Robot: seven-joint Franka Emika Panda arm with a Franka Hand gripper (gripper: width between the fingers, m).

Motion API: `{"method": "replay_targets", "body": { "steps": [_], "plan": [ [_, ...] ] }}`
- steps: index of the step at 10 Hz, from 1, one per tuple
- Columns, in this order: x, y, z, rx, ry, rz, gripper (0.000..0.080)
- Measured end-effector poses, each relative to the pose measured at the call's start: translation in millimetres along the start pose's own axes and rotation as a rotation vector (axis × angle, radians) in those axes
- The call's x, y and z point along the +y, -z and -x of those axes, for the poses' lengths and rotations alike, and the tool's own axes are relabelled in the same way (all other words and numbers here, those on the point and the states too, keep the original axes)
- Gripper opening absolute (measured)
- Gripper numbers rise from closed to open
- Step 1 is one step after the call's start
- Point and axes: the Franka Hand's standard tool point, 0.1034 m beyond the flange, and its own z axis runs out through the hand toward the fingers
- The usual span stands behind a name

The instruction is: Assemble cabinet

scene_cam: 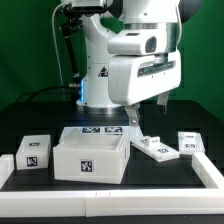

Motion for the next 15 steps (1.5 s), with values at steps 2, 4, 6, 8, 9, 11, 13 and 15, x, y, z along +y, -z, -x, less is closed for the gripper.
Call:
{"method": "replay_targets", "body": {
  "steps": [2,4,6,8,9,11,13,15],
  "plan": [
    [-0.1,-0.4,0.1,0.0,0.0,-0.001,0.0798],
    [3.7,1.9,21.9,-0.003,0.111,0.009,0.0798],
    [-18.3,-2.4,58.7,-0.008,0.202,0.014,0.0798],
    [-21.4,-8.5,69.6,-0.03,0.321,0.002,0.0798],
    [-21.4,-8.6,69.2,-0.03,0.316,0.002,0.0798],
    [-20.8,-9.4,70.0,-0.03,0.332,0.002,0.0798],
    [-18.6,-14.3,78.1,-0.023,0.474,0.006,0.0798],
    [-25.1,-20.8,88.4,-0.028,0.498,-0.009,0.0798]
  ]
}}
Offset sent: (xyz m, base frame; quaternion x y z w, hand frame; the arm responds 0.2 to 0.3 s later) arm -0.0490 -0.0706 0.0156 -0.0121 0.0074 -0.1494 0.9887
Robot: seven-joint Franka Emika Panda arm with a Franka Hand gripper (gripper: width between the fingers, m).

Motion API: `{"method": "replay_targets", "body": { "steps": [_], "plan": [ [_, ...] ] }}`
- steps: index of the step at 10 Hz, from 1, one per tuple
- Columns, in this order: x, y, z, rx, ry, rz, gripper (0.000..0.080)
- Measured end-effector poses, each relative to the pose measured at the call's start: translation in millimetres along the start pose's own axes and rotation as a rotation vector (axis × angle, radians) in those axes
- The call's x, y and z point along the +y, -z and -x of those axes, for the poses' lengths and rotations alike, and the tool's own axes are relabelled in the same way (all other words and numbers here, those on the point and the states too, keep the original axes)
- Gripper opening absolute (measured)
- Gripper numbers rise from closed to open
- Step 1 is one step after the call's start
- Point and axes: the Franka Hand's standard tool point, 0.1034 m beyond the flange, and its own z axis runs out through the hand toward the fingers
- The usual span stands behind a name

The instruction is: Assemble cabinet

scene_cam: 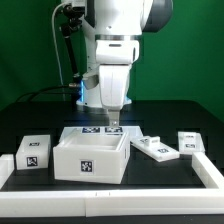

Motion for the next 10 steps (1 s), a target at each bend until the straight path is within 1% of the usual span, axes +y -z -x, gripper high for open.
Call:
{"method": "replay_targets", "body": {
  "steps": [1,3,5,7,10],
  "plan": [
    [-4.8,-3.4,1.8,0.004,-0.004,0.007,0.0798],
    [-16.4,-16.5,6.1,0.006,-0.015,-0.013,0.0798],
    [-20.1,-31.1,5.1,0.013,-0.016,-0.016,0.0798],
    [-20.3,-41.3,4.0,0.014,-0.023,-0.032,0.0798],
    [-26.3,-54.5,4.7,0.016,-0.035,-0.051,0.0798]
  ]
}}
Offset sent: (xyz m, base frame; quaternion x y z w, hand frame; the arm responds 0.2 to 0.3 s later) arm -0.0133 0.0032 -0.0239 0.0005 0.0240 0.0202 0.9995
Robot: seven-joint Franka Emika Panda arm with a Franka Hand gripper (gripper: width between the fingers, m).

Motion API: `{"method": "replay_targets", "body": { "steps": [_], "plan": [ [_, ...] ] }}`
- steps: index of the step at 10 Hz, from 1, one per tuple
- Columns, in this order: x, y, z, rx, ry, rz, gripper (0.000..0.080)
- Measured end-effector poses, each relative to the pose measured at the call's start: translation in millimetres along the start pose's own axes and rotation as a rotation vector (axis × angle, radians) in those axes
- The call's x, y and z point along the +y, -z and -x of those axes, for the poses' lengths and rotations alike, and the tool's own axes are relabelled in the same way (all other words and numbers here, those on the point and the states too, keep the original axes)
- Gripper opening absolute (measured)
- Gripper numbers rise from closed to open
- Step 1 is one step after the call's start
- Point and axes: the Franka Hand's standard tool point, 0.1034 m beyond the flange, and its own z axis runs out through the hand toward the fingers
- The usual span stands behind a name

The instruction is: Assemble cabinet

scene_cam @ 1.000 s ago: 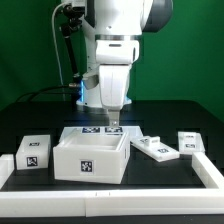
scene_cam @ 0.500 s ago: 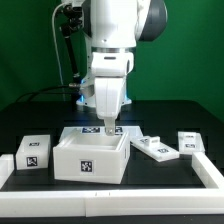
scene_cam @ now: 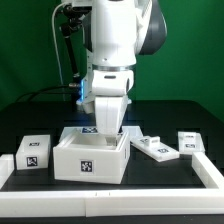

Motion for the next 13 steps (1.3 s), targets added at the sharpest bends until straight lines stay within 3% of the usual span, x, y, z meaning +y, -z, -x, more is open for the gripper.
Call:
{"method": "replay_targets", "body": {
  "steps": [2,3,5,6,8,9,10,13],
  "plan": [
    [2.1,-1.6,3.9,0.001,-0.01,-0.002,0.0798],
    [2.8,-1.3,4.6,0.0,-0.012,-0.003,0.0699],
    [2.2,-1.6,4.5,0.0,-0.012,-0.003,0.0407],
    [2.2,-1.6,4.5,0.0,-0.012,-0.003,0.0407],
    [2.3,-1.6,4.5,0.0,-0.012,-0.003,0.009],
    [2.6,-1.4,4.4,0.001,-0.012,-0.002,0.009],
    [3.5,-0.9,4.2,0.002,-0.012,0.003,0.0036],
    [3.6,-0.9,4.2,0.002,-0.012,0.003,0.0036]
  ]
}}
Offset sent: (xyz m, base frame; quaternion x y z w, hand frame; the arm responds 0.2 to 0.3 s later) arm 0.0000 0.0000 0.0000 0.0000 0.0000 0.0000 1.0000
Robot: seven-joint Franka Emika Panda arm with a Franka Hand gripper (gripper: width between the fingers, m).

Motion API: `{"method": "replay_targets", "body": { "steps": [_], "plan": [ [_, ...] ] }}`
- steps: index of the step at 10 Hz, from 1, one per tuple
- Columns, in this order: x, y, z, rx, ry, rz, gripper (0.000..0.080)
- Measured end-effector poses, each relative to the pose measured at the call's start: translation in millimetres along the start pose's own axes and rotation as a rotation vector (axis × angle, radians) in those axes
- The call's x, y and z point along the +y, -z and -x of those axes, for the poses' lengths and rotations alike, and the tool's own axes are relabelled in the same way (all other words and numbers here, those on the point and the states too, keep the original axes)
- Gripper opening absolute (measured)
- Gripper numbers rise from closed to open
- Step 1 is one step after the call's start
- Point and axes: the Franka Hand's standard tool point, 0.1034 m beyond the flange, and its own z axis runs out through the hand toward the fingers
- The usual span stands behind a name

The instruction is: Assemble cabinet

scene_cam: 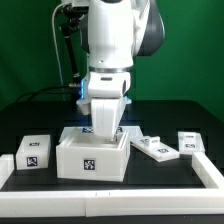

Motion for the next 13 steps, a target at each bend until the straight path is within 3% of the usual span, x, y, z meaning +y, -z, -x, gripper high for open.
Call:
{"method": "replay_targets", "body": {
  "steps": [3,6,8,10,13],
  "plan": [
    [2.2,0.9,-0.3,-0.002,0.027,0.001,0.0036],
    [30.3,1.8,-10.7,0.005,0.08,0.02,0.0036],
    [47.9,2.7,-28.2,0.017,0.101,0.041,0.0037],
    [52.4,3.1,-50.1,0.02,0.149,0.053,0.0037],
    [53.0,3.2,-48.3,0.02,0.146,0.054,0.0037]
  ]
}}
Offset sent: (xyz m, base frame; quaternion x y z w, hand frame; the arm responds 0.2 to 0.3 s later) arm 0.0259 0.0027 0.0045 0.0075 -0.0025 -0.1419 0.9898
